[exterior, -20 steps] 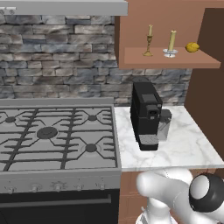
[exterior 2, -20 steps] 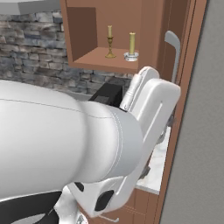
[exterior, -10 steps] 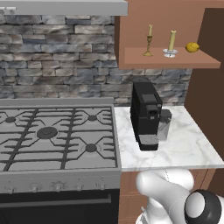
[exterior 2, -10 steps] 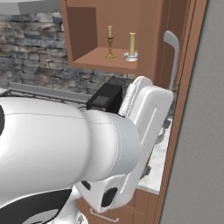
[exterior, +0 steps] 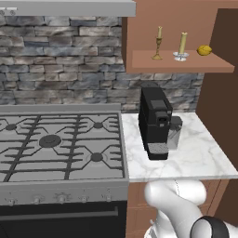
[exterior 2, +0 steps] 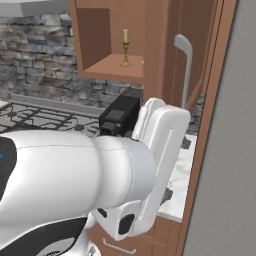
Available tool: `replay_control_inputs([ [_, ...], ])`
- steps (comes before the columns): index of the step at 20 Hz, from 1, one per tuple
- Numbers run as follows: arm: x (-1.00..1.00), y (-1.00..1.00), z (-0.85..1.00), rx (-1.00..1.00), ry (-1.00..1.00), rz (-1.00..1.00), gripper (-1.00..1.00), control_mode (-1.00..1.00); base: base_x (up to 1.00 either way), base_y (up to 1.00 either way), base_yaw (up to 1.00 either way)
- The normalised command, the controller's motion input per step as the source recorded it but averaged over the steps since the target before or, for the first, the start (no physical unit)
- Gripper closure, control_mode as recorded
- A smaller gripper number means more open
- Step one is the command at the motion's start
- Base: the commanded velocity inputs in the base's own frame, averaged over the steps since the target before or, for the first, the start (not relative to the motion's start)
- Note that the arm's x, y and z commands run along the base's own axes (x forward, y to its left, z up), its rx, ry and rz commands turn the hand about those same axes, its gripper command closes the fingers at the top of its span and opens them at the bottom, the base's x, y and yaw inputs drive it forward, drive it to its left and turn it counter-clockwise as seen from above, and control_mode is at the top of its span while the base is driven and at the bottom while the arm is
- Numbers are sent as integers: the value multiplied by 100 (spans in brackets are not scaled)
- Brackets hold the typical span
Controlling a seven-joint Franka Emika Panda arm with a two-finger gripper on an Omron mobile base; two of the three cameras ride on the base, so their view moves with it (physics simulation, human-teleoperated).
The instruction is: Pick the candle and candle from the dining table and place them in the open cabinet. Close the cabinet after placing the objects.
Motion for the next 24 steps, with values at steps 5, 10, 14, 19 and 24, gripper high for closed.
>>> replay_control_inputs([
  [5, 19, 0, -4, -1, 0, 0, -100, -100, 0, 0, 0],
  [10, 21, 7, 1, 0, 1, 0, -100, -100, 0, 0, 0],
  [14, 10, 16, 2, 0, 4, 0, -100, -100, 0, 0, 0],
  [19, 10, 22, 0, 0, 1, 0, -100, -100, 0, 0, 0],
  [24, 19, 19, 4, 0, 3, 0, -100, -100, 0, 0, 0],
])
